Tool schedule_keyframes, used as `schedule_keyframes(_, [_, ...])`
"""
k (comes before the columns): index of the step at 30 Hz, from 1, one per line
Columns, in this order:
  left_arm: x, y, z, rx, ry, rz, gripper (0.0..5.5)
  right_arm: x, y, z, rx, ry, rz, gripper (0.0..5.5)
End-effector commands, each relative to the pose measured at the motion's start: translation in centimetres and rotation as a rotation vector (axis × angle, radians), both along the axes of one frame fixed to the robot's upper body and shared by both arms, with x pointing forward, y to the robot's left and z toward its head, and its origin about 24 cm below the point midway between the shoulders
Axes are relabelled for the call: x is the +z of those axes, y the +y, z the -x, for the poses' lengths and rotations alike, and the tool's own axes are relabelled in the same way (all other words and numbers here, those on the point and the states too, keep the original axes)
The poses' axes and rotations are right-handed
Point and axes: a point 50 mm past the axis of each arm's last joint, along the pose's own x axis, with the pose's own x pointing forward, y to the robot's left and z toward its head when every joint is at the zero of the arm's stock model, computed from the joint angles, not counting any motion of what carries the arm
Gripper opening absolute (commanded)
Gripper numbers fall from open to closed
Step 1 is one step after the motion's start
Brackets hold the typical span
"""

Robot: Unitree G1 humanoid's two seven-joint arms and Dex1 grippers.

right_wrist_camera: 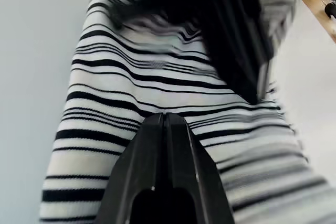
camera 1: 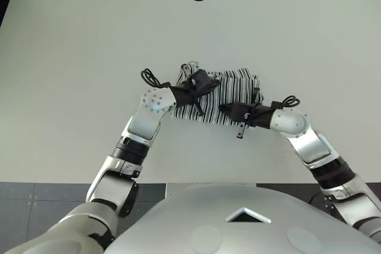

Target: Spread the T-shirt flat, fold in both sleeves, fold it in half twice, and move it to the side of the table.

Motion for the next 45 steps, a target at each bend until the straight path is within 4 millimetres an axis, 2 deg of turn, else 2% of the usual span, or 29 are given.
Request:
schedule_keyframes(1, [-1.5, 2.3, -1.7, 0.147, -0.01, -0.171, 0.13, -1.8, -1.8, 1.0, 0.005, 0.078, 0.125, 0.1])
schedule_keyframes(6, [-1.1, 3.0, -2.4, 0.216, -0.028, -0.147, 0.13, -1.5, -3.7, 0.5, -0.042, 0.064, 0.172, 0.1])
schedule_keyframes(9, [1.0, 3.4, -2.6, 0.274, -0.031, 0.075, 0.13, -1.1, -4.7, 0.0, -0.069, 0.053, 0.185, 0.1])
schedule_keyframes(14, [4.8, 6.6, -2.6, 0.394, -0.112, 0.32, 0.13, -0.8, -6.9, -0.2, -0.103, 0.051, 0.22, 0.1])
schedule_keyframes(18, [5.8, 8.8, -1.6, 0.457, -0.124, 0.4, 0.13, 0.5, -8.4, -0.4, -0.115, 0.037, 0.231, 0.1])
schedule_keyframes(24, [5.7, 10.8, -0.7, 0.552, -0.117, 0.458, 0.13, 5.8, -4.9, -1.4, -0.108, -0.057, -0.088, 0.1])
schedule_keyframes(27, [5.4, 11.3, -0.5, 0.585, -0.11, 0.471, 0.13, 7.0, -2.5, -2.0, -0.09, -0.097, -0.183, 0.1])
schedule_keyframes(30, [5.2, 11.4, -0.4, 0.594, -0.104, 0.48, 0.13, 6.0, -0.6, -2.5, -0.075, -0.11, -0.156, 0.1])
schedule_keyframes(35, [5.0, 11.4, -0.2, 0.613, -0.097, 0.505, 0.13, 2.0, 2.1, -3.7, -0.078, -0.223, 0.072, 0.1])
schedule_keyframes(39, [4.6, 11.1, 0.0, 0.62, -0.089, 0.51, 0.13, -0.1, 3.8, -3.8, -0.054, -0.327, 0.182, 0.1])
schedule_keyframes(43, [4.5, 10.9, 0.1, 0.616, -0.09, 0.501, 0.13, -1.7, 2.9, -3.7, -0.032, -0.433, 0.316, 0.1])
schedule_keyframes(45, [4.5, 11.0, 0.2, 0.619, -0.094, 0.501, 0.13, -2.8, 0.9, -3.3, -0.007, -0.476, 0.454, 0.1])
